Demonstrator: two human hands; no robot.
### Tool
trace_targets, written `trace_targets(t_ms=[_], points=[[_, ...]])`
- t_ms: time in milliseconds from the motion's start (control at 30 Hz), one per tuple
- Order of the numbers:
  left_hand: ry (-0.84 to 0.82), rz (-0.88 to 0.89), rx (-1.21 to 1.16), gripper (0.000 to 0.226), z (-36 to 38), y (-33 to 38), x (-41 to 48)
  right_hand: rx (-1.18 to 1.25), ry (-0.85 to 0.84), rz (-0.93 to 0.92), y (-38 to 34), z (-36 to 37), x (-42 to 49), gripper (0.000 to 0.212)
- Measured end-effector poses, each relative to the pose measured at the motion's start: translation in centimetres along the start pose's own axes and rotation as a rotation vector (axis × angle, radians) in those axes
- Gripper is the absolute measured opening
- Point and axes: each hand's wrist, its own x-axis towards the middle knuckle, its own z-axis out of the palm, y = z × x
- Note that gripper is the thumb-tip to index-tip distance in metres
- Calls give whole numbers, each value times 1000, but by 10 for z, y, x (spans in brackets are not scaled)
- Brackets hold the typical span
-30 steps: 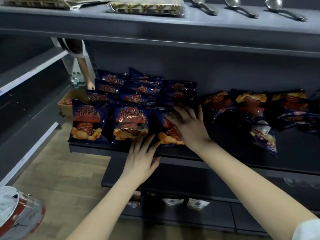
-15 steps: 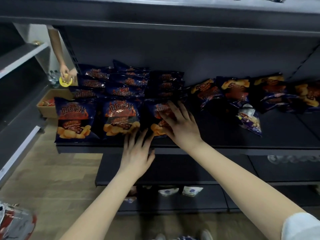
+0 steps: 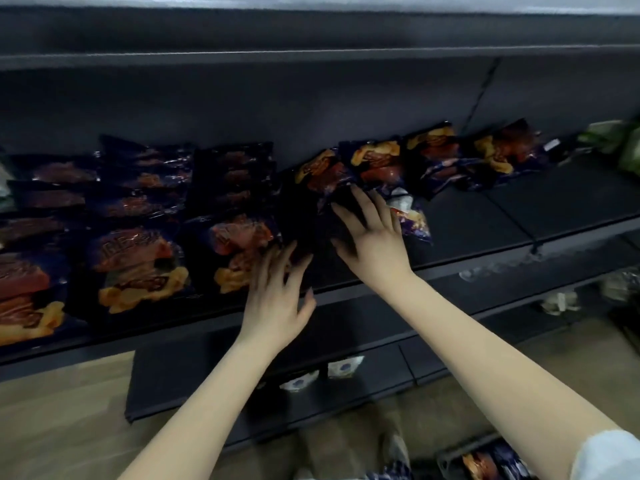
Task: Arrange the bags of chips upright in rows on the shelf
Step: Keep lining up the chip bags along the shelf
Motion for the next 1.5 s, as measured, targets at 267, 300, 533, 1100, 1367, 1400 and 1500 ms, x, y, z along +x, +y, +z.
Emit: trace_targets(t_ms=[267,300,533,1100,1367,1400,1500], points=[[-79,91,-70,52,48,62,66,-71,-102,252,100,-33,-20,70],[-79,86,-81,53,53,69,75,-71,-124,272,110,-34,-22,74],[-54,-35,-141,72,77,97,129,47,-318,247,154,-24,-7,94],[-56,-285,-34,61,102,115,123,224,-583,-131,168,23,11,88],[-172,-395,44,74,113,127,123,216,-566,-240,169,30,15,75],[-173,-410,39,72,113,128,122,210,-566,-255,169,31,15,75],[-199,-430,31,68,112,129,123,225,-559,-273,171,31,15,74]])
